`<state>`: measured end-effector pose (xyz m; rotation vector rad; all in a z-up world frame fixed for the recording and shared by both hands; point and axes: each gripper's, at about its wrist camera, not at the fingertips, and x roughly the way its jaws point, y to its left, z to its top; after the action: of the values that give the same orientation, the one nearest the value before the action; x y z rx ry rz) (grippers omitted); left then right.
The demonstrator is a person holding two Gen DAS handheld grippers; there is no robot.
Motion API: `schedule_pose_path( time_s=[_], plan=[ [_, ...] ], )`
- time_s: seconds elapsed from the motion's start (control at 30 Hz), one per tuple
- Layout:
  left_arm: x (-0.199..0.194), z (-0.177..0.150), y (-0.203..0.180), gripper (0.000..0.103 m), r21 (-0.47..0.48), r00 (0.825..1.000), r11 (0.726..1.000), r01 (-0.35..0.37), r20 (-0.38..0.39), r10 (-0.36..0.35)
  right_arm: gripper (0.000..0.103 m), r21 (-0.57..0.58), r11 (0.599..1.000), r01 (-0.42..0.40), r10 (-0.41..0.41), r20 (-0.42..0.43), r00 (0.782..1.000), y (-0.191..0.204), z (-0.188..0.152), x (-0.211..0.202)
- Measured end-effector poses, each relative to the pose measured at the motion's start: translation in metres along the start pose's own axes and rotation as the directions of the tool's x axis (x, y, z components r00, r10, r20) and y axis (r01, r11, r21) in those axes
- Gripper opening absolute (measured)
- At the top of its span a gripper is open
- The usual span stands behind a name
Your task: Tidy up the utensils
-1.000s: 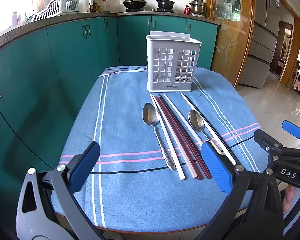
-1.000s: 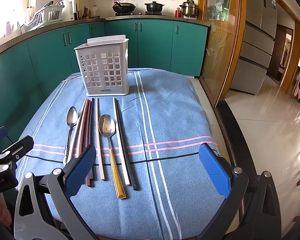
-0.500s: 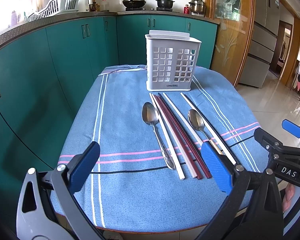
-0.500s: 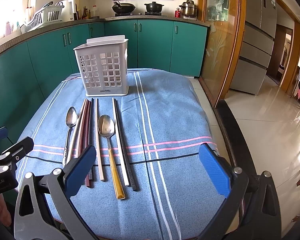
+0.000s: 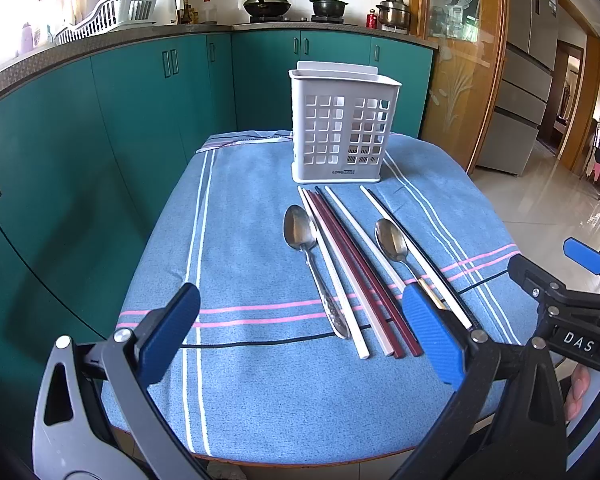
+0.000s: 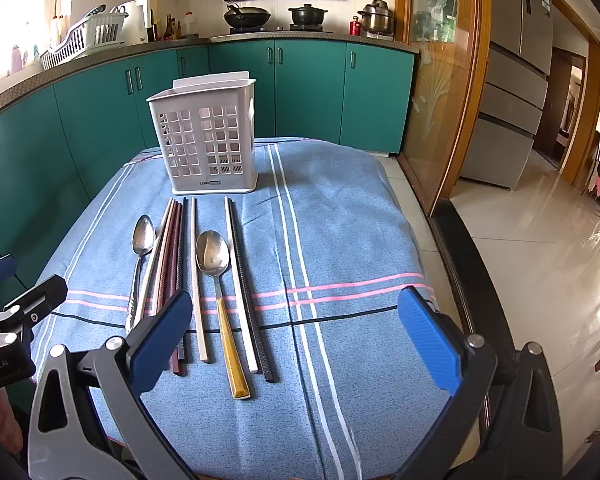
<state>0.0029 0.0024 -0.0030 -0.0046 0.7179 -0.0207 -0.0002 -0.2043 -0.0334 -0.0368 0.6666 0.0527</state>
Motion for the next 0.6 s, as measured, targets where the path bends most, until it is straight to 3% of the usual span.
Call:
schedule_pose_path(
  time_s=[0.6],
  plan=[
    [-0.0004,-0.0014,-0.001,0.1,0.008,1.0,1.0,0.001,-0.001,-0.001,0.1,-0.005,1.0,-0.002,0.002,0.002,1.0,0.0009,0.0,-0.0004]
  ],
)
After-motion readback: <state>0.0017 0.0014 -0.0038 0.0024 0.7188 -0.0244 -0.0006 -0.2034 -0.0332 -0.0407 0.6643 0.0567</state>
